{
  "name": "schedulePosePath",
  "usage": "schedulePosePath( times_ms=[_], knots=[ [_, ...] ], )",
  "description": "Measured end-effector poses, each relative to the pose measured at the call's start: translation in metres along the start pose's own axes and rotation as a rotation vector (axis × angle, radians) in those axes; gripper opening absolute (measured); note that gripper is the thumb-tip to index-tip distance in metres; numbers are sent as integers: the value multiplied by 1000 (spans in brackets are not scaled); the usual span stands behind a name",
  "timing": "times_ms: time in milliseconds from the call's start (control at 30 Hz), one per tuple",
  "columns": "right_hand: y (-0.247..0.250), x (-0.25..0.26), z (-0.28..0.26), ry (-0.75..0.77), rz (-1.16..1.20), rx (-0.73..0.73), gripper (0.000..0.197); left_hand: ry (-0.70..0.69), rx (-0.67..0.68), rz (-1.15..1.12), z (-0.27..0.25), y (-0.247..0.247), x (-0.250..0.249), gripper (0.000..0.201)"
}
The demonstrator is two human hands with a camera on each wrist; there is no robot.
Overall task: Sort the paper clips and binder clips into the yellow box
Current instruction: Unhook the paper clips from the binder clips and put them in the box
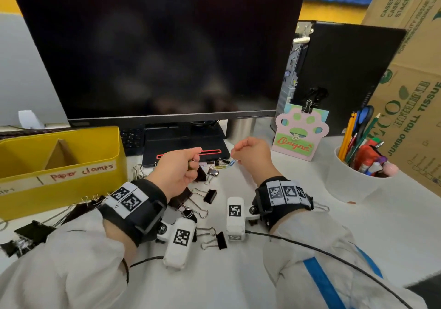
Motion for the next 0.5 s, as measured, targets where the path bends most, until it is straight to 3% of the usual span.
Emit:
schedulePosePath(
  times_ms=[67, 167, 233, 300, 367, 500],
  knots=[
    [-9, -2, -1, 33, -25, 56, 21, -116, -12, 219, 0, -5, -11, 23],
    [-16, -7, -6, 87, -50, 110, 23, -476, -8, 726, -1, -26, -33, 26],
    [-20, -6, -7, 116, -84, 134, 22, -618, 19, 942, -1, -44, -38, 19],
    [-22, -4, -5, 142, -95, 141, 20, -643, 51, 1131, 3, -61, -35, 12],
    [-21, -4, -2, 151, -130, 117, 20, -643, 43, 1324, 7, -69, -30, 18],
    [-14, -7, 2, 89, -85, 79, 20, -644, -10, 1370, 16, -69, -31, 20]
  ],
)
Point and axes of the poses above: each hand's wrist, its own z-axis towards the middle knuckle, its own y-axis out of the back of the hand, x = y × z, the point moved 10 cm from there along z, towards the middle knuckle, and after that the axes turned 9 degrees about -x, right-handed, at the moved point
